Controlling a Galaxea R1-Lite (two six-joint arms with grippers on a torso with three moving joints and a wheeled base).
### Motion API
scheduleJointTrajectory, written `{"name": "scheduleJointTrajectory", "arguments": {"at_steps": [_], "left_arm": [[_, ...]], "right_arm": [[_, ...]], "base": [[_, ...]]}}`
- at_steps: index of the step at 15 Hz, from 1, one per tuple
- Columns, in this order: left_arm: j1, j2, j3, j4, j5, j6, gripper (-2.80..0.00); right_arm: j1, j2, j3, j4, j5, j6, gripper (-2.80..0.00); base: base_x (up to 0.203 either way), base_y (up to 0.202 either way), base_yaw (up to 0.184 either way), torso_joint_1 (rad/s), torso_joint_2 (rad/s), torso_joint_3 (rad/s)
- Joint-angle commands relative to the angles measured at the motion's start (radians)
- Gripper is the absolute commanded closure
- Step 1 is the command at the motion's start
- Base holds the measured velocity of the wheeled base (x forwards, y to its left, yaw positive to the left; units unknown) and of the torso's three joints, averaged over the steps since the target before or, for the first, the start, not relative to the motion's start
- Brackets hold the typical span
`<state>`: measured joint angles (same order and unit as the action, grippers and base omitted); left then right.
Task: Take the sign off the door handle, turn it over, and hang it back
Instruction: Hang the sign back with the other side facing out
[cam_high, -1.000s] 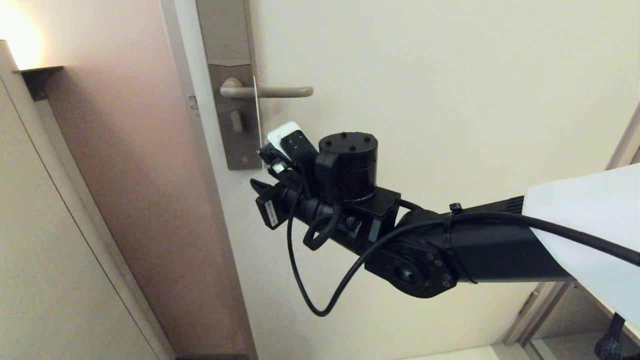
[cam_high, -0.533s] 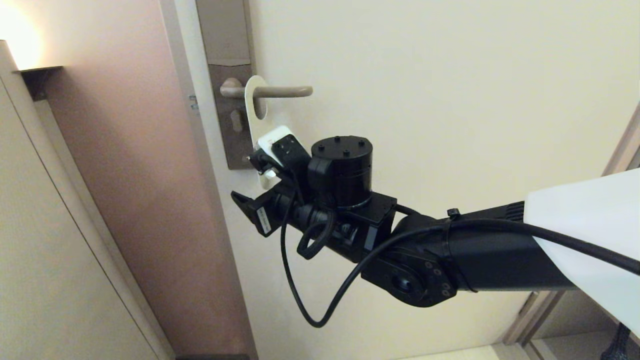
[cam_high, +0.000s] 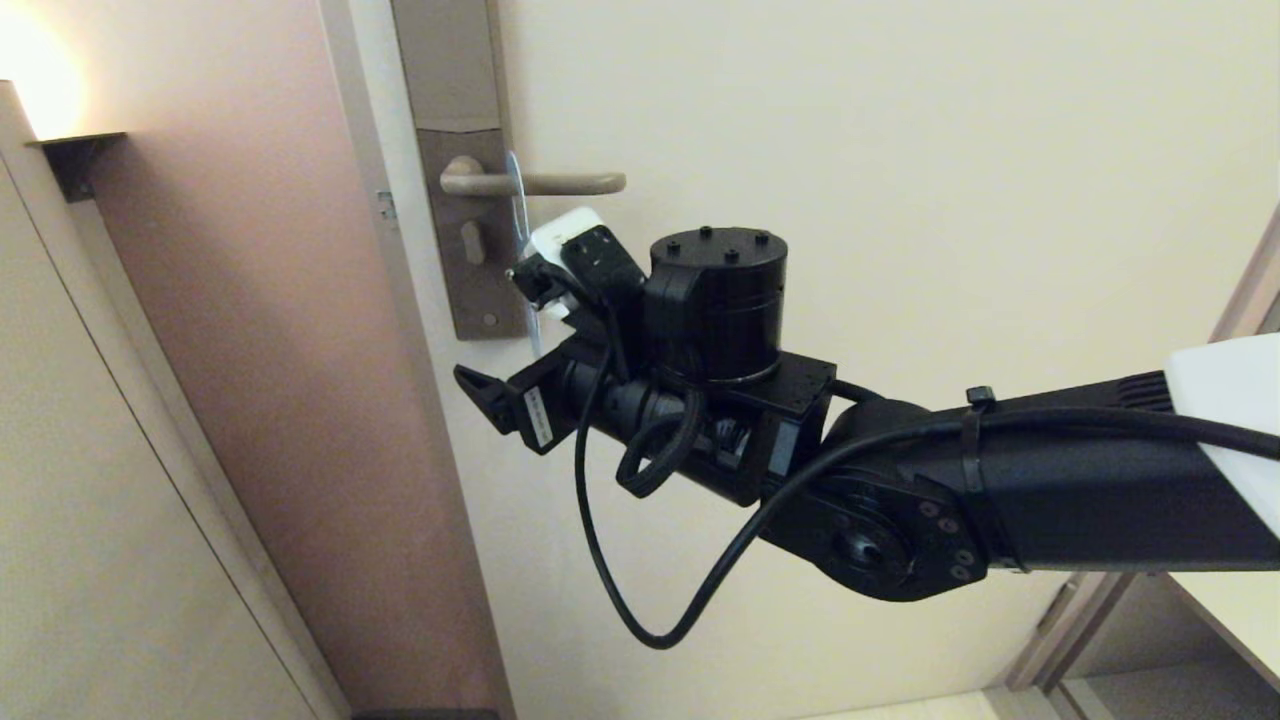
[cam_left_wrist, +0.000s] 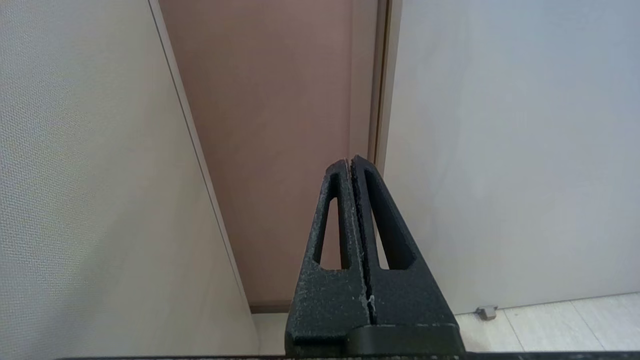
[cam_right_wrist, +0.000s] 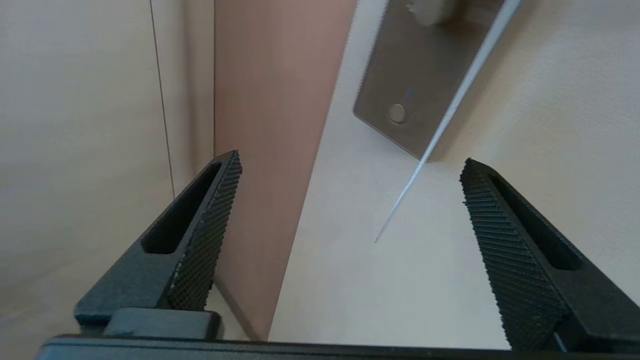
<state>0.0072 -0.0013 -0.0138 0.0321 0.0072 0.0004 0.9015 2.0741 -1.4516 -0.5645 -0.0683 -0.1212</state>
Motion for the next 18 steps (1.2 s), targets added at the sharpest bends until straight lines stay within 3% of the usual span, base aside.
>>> {"name": "scheduleJointTrajectory", "arguments": {"at_steps": [1, 11, 12, 18], "left_arm": [[0.0, 0.001, 0.0, 0.0, 0.0, 0.0, 0.0], [0.0, 0.001, 0.0, 0.0, 0.0, 0.001, 0.0], [0.0, 0.001, 0.0, 0.0, 0.0, 0.001, 0.0], [0.0, 0.001, 0.0, 0.0, 0.0, 0.0, 0.0]], "right_arm": [[-0.001, -0.058, 0.024, 0.014, 0.001, 0.027, -2.8], [-0.058, -0.104, 0.099, 0.031, 0.004, 0.064, -2.8], [-0.058, -0.103, 0.102, 0.029, 0.004, 0.064, 0.0], [-0.059, -0.1, 0.105, 0.028, 0.004, 0.064, 0.0]], "base": [[0.0, 0.0, 0.0, 0.0, 0.0, 0.0], [0.0, 0.0, 0.0, 0.0, 0.0, 0.0], [0.0, 0.0, 0.0, 0.0, 0.0, 0.0], [0.0, 0.0, 0.0, 0.0, 0.0, 0.0]]}}
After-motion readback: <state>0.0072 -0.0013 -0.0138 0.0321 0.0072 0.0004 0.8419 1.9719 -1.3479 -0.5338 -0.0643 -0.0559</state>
